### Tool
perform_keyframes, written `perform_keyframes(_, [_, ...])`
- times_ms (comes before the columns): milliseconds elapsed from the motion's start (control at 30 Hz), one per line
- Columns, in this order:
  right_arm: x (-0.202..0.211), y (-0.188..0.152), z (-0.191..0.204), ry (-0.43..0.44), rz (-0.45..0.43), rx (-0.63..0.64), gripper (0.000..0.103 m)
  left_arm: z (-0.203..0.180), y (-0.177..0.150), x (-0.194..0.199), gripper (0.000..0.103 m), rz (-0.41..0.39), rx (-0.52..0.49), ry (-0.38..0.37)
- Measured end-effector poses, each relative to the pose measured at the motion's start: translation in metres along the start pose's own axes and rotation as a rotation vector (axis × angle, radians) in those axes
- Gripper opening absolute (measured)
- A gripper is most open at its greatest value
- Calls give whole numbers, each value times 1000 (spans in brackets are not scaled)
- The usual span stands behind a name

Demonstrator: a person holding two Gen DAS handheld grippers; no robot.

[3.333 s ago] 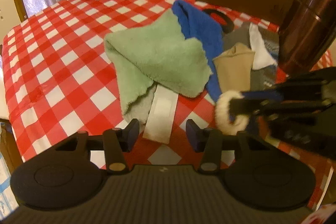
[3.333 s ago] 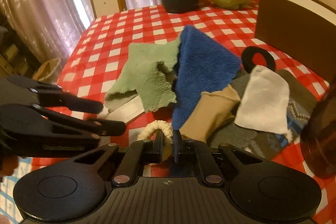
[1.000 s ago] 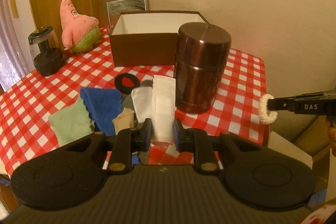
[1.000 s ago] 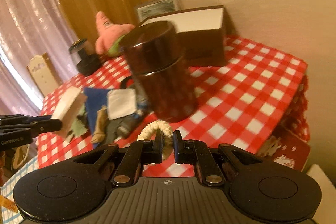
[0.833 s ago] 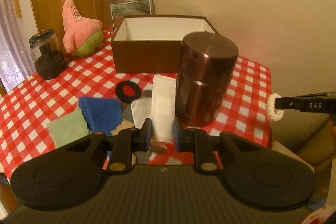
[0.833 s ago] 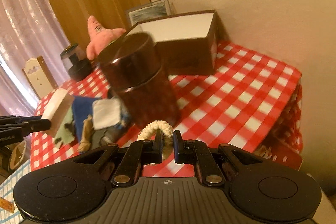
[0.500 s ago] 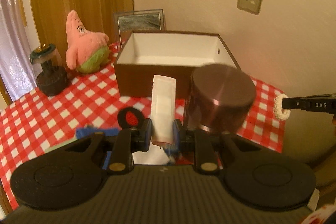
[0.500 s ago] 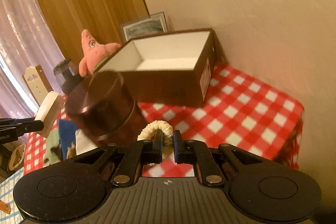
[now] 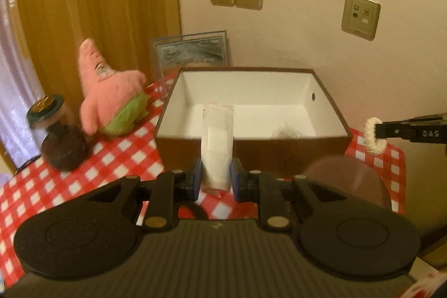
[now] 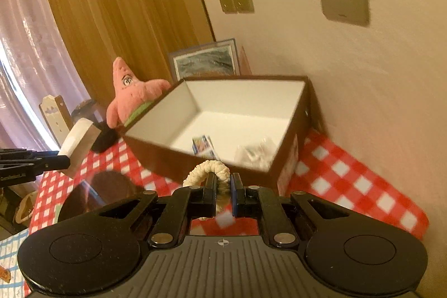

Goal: Organize soft objects
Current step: 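Lift the white strip with the left gripper toward the box while the right carries the scrunchie, then open both grippers over the box to drop the strip and scrunchie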

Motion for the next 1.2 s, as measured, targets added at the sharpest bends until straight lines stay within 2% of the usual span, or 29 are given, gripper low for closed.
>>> perform_keyframes(233, [-42,46,-1,17,-16,23,10,-9,51,-43,19,-4,-44,-64])
perform_keyframes(533, [-113,90,-34,6,14,13,10,-31,96,-121,19,56,-104,-124])
perform_keyframes(767, [-151,109,-61,-14,56,-7,10,-42,114,-181,19,120,-146,-129])
perform_keyframes(967, [-171,118,-74,-32,75,-7,10,-47,120,-211,20,157,-161,-130])
perform_keyframes(1133, [-180,122,-81,-36,80,-17,10,-46,123,-226,31,171,-158,-110])
perform_keyframes(1200, [-180,123,-83,-34,78,-20,10,-44,124,-228,46,173,-155,-103])
Point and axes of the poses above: each gripper's, at about its wrist camera, not at the fingertips, and x roughly against the way its jaws point, z to its left, y to its top, the point moved 1 cm from there along -x, roughly the way its jaws point, and after that the axes turned 8 degrees about z, right-handed, at the moved point
